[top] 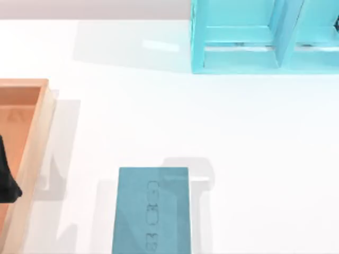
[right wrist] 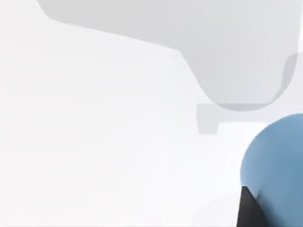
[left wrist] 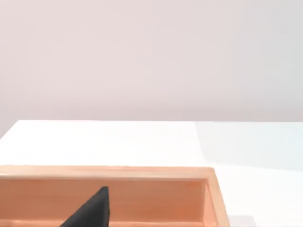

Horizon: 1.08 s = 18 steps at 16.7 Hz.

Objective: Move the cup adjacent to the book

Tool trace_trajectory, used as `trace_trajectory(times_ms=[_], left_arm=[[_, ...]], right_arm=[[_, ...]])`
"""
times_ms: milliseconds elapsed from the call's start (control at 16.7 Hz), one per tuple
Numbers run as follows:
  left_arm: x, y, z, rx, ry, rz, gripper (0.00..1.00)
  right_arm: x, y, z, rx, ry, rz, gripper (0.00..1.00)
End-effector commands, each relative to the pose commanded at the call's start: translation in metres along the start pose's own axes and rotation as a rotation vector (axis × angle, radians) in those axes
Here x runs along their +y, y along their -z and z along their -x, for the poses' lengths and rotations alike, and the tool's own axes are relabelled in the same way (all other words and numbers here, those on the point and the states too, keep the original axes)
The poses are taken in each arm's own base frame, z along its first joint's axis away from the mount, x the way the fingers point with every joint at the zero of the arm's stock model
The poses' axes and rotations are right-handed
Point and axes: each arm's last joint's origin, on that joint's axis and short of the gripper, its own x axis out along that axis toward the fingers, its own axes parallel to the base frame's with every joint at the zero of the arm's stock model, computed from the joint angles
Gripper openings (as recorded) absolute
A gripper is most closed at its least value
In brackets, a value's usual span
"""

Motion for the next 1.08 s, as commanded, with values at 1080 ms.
trace_trajectory(times_ms=[1080], left_arm=[[0.000, 0.000, 0.000, 0.000, 0.000, 0.000, 1.00]], right_arm=[[-0.167, -0.164, 0.039, -0.056, 0.146, -0.424, 0.00]])
